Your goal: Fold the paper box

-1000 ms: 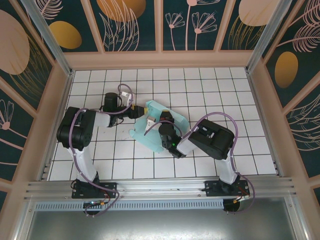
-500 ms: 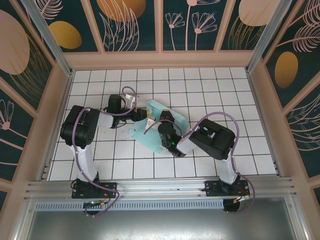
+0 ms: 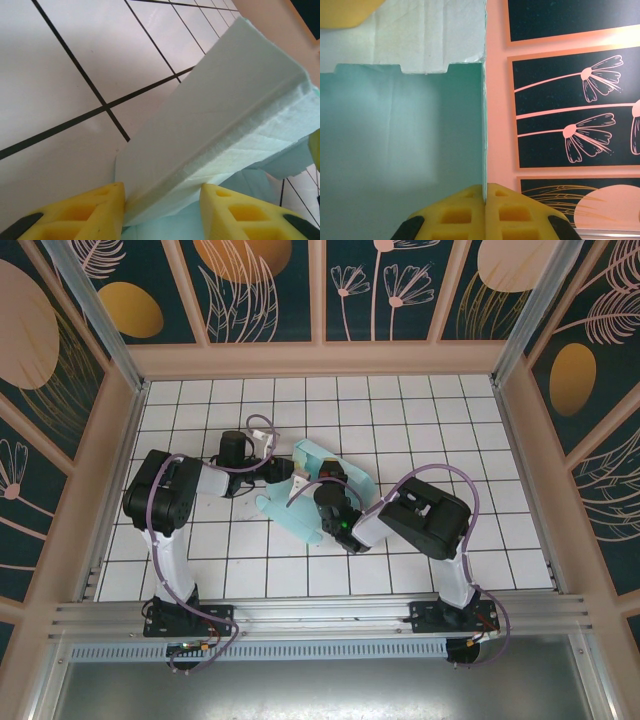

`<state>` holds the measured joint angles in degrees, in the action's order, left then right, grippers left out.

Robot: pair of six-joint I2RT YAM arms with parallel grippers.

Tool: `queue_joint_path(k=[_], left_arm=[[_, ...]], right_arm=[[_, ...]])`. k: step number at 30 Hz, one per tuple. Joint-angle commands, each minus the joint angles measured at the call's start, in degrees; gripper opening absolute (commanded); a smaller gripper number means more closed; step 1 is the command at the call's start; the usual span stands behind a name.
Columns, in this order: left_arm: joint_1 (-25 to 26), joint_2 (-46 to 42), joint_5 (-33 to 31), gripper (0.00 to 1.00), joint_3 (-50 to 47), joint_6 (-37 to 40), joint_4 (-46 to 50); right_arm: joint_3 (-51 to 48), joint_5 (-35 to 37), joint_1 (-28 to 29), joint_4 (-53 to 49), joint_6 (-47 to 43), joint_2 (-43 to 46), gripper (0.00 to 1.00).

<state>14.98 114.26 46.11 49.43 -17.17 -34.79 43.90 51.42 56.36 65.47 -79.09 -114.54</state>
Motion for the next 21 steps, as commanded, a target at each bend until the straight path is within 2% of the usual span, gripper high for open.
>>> queue_joint_path(k=[1,4,7,21], left_arm=[[0.3,-1.9,-4.4,0.44,-0.7,-0.2,-2.0],[0.3,-3.0,-5.5,0.47,-2.0,-0.6,-4.2],[0.3,-3.5,-5.8,0.47,-2.9,-0.8,-5.6],[1.9,-2.5,-5.6,0.45,-2.0,-1.3,-6.5]], right_arm=[[1.3,-0.3,0.4,-3.0,2.3,0.9,0.0],[2.2,-0.3,0.5,-5.8,4.4,1.4,0.0],[3.8,-0.9,0.4,-11.7,8.5,2.3,0.0],[7.3,-3.3,0.6,-22.6,16.3,3.6,0.0]])
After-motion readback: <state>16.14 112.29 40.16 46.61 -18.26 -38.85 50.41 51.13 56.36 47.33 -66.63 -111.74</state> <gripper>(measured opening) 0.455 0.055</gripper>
